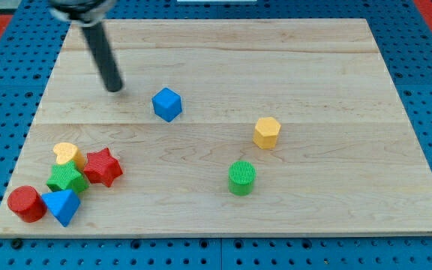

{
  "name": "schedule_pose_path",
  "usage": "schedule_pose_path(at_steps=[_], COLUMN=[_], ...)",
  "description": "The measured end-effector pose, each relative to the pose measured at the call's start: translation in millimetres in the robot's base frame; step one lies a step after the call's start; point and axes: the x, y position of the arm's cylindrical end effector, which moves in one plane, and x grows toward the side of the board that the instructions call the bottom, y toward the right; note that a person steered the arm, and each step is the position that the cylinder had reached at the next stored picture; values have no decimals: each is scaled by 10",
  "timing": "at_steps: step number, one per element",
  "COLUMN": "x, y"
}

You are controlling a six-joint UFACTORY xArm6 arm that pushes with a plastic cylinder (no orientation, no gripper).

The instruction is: Move the blue cube towards red star

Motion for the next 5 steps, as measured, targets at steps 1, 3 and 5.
schedule_pose_path(at_steps=[1,3,5], x=[-9,10,410], y=[574,872,277])
